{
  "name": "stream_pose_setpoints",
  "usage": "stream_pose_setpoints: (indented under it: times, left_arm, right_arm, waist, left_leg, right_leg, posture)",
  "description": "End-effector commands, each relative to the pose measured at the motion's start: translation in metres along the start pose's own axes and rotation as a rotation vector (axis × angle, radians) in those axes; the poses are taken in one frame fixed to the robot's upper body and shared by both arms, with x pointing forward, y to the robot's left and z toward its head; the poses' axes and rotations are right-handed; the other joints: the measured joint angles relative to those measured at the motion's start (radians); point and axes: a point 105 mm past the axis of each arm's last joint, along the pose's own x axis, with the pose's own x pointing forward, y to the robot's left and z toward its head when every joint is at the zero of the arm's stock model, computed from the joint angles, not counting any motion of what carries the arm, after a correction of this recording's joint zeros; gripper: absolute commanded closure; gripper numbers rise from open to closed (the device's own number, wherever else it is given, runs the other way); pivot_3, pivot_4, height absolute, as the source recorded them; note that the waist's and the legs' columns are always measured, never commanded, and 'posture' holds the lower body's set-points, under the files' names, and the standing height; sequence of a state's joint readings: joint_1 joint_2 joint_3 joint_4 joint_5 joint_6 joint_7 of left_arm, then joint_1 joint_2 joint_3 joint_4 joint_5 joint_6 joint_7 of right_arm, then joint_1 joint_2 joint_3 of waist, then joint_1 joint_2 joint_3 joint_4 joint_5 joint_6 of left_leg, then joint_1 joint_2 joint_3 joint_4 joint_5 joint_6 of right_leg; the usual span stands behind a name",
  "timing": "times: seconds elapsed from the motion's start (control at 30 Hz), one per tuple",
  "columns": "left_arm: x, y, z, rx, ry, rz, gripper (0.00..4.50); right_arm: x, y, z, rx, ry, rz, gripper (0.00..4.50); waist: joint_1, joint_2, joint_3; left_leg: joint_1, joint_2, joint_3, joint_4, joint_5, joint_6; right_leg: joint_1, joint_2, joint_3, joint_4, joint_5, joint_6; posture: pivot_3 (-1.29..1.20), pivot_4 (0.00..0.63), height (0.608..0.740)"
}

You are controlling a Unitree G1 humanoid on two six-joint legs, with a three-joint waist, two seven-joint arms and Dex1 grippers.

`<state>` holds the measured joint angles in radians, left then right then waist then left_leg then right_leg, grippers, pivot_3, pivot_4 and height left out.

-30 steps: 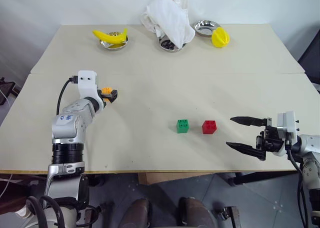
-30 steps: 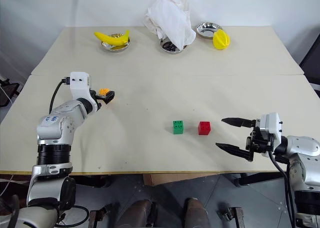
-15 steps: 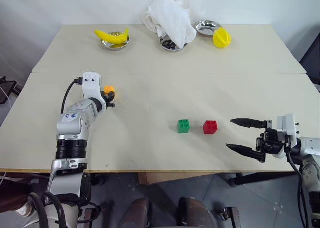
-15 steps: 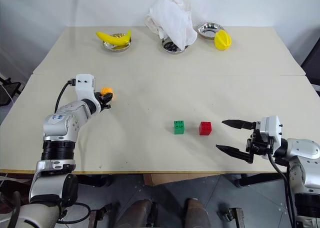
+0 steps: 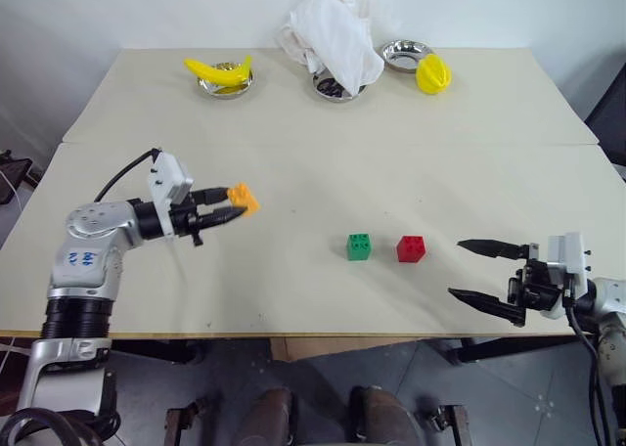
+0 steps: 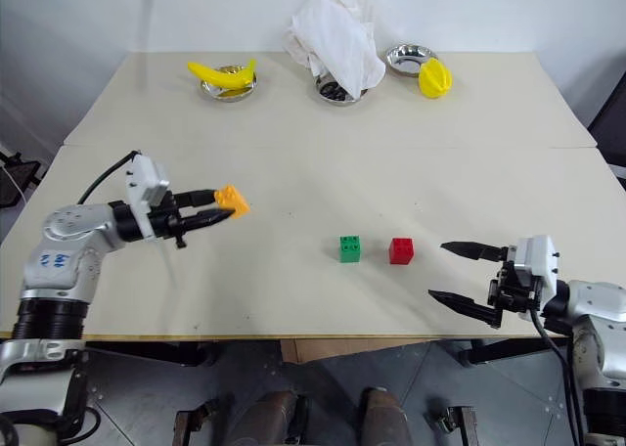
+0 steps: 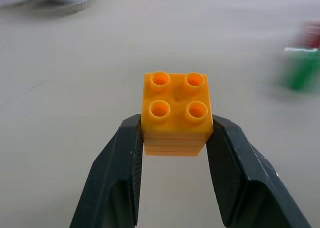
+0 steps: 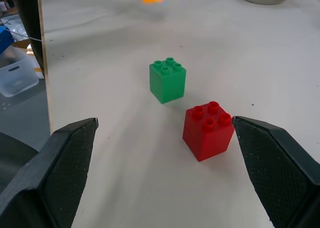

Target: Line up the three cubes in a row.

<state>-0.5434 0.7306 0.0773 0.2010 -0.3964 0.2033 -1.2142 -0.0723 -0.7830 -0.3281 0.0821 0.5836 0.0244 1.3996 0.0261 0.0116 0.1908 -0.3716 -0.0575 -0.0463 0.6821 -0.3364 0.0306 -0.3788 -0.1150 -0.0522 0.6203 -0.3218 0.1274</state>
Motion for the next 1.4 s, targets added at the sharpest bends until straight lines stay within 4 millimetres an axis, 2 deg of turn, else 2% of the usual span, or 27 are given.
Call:
stream_pose_setpoints:
  times: [0.03,0.17,0.4,0.73,0.9,1.17,1.23,1.4]
  left_arm:
    - [0.008,-0.025,-0.002,0.098,0.050,-0.224,3.03]
    - [0.035,-0.030,-0.017,0.127,0.106,-0.296,3.03]
    - [0.070,-0.017,-0.035,0.155,0.179,-0.255,3.03]
    - [0.076,-0.004,-0.040,0.145,0.196,-0.196,3.03]
    - [0.076,-0.011,-0.040,0.133,0.181,-0.245,3.03]
    - [0.072,-0.004,-0.039,0.113,0.167,-0.216,0.49]
    - [0.072,-0.001,-0.037,0.124,0.154,-0.193,0.01]
    - [0.074,0.004,-0.035,0.134,0.132,-0.152,0.01]
  right_arm:
    - [-0.011,-0.001,0.012,-0.036,0.001,-0.023,0.00]
    - [-0.012,0.004,0.013,-0.028,0.006,-0.021,0.00]
    - [-0.011,0.014,0.014,-0.010,0.011,-0.020,0.00]
    - [-0.012,0.018,0.014,0.000,0.008,-0.045,0.00]
    - [-0.010,0.017,0.013,-0.001,0.003,-0.042,0.00]
    - [-0.008,0.016,0.012,0.000,-0.001,-0.032,0.00]
    - [-0.008,0.016,0.012,0.000,-0.001,-0.031,0.00]
    - [-0.008,0.015,0.012,0.000,-0.001,-0.029,0.00]
  waist:
    - [0.001,0.000,0.000]
    - [0.000,0.000,0.000]
    - [-0.001,0.000,0.000]
    - [0.001,0.000,0.000]
    - [0.001,0.000,0.000]
    - [0.000,0.000,0.000]
    - [0.000,0.000,0.000]
    - [0.001,0.000,0.000]
  left_leg:
    - [0.001,0.000,0.000,0.000,0.000,0.000]
    - [0.001,0.000,0.000,0.000,0.000,0.001]
    - [0.000,0.000,0.000,0.000,0.000,0.001]
    - [0.000,0.000,0.000,0.000,0.000,0.002]
    - [0.001,0.000,0.000,0.001,0.001,0.002]
    - [0.000,0.000,0.000,0.000,0.001,0.002]
    - [0.000,0.000,0.000,0.001,0.001,0.002]
    - [0.000,0.000,0.000,0.001,0.001,0.002]
  right_leg:
    - [0.001,0.000,0.000,0.000,0.000,0.000]
    - [0.002,0.000,0.000,0.000,0.000,0.000]
    - [0.001,0.001,0.000,0.002,0.000,0.000]
    - [0.001,0.001,0.000,0.003,0.000,0.000]
    - [0.001,0.001,0.000,0.003,0.000,0.000]
    - [0.001,0.001,0.000,0.003,0.000,0.000]
    - [0.001,0.001,0.000,0.003,0.000,0.000]
    - [0.001,0.001,0.000,0.003,0.000,0.000]
  posture:
    - [0.00,0.150,0.740]
    - [0.00,0.150,0.740]
    - [0.00,0.150,0.740]
    - [0.00,0.150,0.740]
    - [0.00,0.150,0.740]
    - [0.00,0.150,0.740]
    - [0.00,0.150,0.740]
    - [0.00,0.150,0.740]
